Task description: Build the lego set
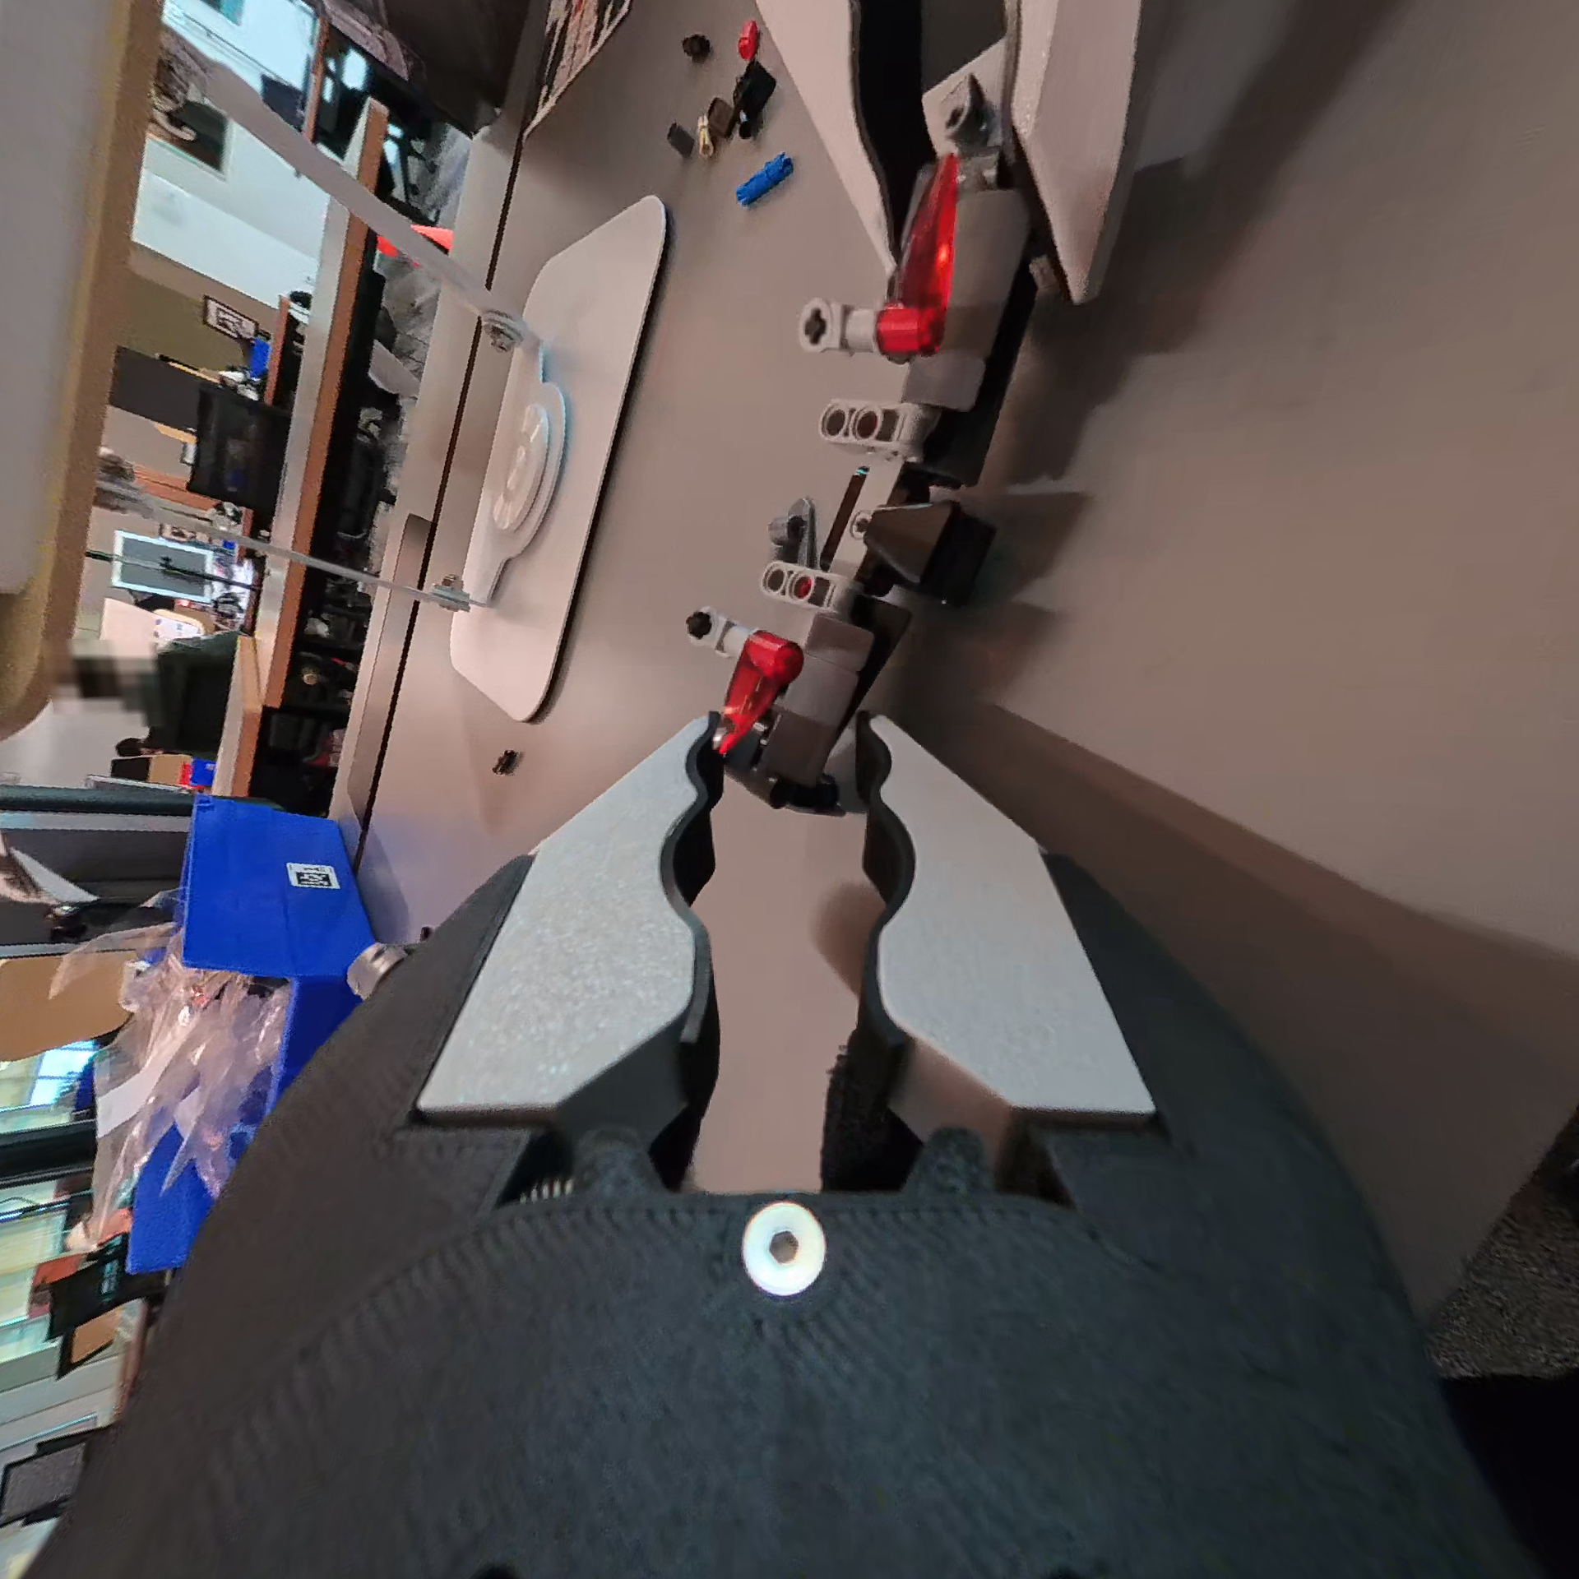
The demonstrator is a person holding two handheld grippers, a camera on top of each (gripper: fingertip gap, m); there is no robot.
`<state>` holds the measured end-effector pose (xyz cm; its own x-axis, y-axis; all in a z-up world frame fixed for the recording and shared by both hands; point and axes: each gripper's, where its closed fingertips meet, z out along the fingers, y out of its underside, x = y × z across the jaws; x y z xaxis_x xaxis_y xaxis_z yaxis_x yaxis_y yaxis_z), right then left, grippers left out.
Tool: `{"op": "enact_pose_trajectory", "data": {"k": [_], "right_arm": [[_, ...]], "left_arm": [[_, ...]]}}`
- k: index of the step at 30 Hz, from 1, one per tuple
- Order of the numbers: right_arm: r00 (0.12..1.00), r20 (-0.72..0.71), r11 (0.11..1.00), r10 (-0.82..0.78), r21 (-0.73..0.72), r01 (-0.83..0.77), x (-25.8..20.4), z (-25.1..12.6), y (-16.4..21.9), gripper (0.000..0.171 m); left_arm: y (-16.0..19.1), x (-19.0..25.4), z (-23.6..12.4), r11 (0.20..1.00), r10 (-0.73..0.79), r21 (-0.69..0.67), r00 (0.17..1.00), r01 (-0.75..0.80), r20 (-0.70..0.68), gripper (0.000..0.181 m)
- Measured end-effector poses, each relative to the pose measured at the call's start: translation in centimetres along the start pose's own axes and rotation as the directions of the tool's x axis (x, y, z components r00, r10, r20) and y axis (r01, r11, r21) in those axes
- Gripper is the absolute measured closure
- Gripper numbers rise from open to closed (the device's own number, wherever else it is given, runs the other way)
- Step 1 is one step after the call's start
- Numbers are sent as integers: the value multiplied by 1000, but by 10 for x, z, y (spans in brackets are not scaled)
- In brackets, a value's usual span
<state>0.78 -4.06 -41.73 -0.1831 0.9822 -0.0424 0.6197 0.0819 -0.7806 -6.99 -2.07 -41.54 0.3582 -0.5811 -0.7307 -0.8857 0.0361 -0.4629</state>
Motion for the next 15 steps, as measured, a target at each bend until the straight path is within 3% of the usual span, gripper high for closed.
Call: {"op": "enact_pose_trajectory", "data": {"k": [15], "right_arm": [[998,34,997,-51,64,49,-16,6,-31,149]], "left_arm": [[10,-4,-34,999,-34,-19,993,36,109,160]]}}
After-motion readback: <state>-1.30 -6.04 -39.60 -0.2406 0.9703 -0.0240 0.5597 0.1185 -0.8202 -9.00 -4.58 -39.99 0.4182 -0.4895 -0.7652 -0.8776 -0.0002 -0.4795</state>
